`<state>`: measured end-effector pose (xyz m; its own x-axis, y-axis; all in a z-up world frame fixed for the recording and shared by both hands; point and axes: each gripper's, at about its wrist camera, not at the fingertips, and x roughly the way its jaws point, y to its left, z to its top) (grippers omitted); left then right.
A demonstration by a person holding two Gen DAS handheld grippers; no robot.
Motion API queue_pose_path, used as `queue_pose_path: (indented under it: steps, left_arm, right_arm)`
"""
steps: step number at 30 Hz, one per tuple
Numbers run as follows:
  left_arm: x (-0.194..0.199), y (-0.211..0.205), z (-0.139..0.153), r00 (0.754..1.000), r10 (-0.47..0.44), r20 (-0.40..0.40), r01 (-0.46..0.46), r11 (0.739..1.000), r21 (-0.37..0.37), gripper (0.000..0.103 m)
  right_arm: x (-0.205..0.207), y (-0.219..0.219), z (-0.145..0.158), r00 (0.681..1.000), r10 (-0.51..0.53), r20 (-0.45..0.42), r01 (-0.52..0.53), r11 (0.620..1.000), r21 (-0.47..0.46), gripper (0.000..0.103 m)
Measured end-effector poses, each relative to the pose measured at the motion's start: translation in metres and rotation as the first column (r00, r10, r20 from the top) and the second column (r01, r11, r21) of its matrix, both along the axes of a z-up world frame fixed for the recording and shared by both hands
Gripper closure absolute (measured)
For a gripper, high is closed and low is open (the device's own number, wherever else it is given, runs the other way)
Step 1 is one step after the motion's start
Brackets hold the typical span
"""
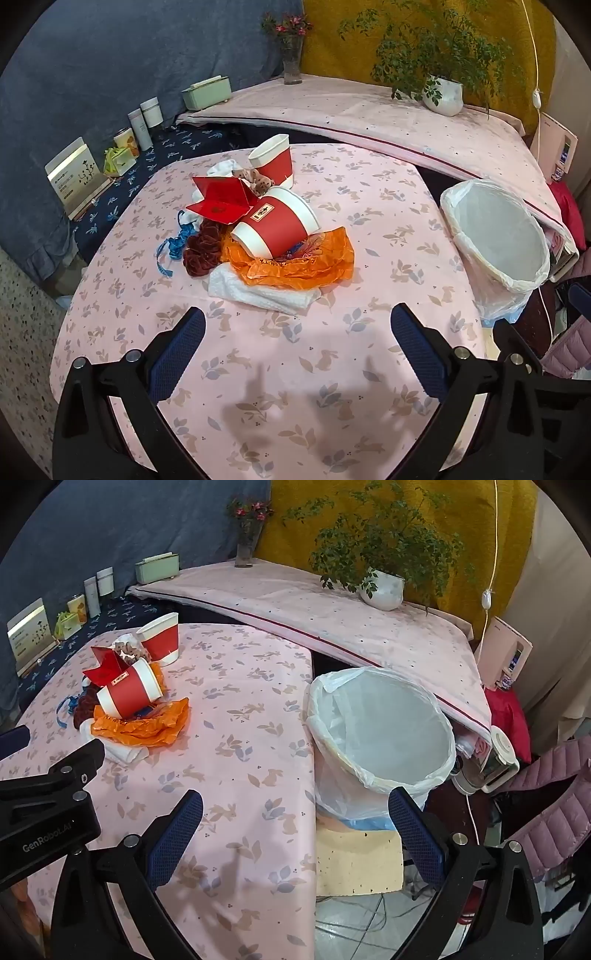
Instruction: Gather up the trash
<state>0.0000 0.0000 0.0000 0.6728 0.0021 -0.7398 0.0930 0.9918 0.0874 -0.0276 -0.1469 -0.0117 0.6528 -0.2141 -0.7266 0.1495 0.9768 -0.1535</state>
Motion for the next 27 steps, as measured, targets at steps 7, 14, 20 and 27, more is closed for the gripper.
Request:
queue_pose_path:
  steps: [7,14,20,27]
  left_arm:
    - [0.0,-0.001,-0.001,1.0,0.0,-0.005,0.0,1.0,0.005,0.007]
    - [0.0,0.0,0.0,1.0,-0.001,-0.005,0.001,1.0,0.0,0.007]
    - [0.0,-0.001,0.0,1.0,-0.002,-0.003,0.002,1.0,-0.001,0.007]
    - [0.0,0.0,0.0,1.0,0.0,0.0,0.0,1.0,-0.003,0.007]
  right_arm:
    - [-0.001,0.003,-0.001,1.0,-0.001,0.002,0.001,1.0,0.009,0.007]
    - [-0.003,-0.011,0.005,1.0,-0.003,0.005,0.003,1.0,0.015,0.007]
    - [-0.003,-0.006,0.002,1.0,-0.009,0.008,0.008,1.0,0.014,0.007]
    - [-0.005,-0.004,0.003,1.0,-0.018,0.014,0.018,1.0,0.003,0.007]
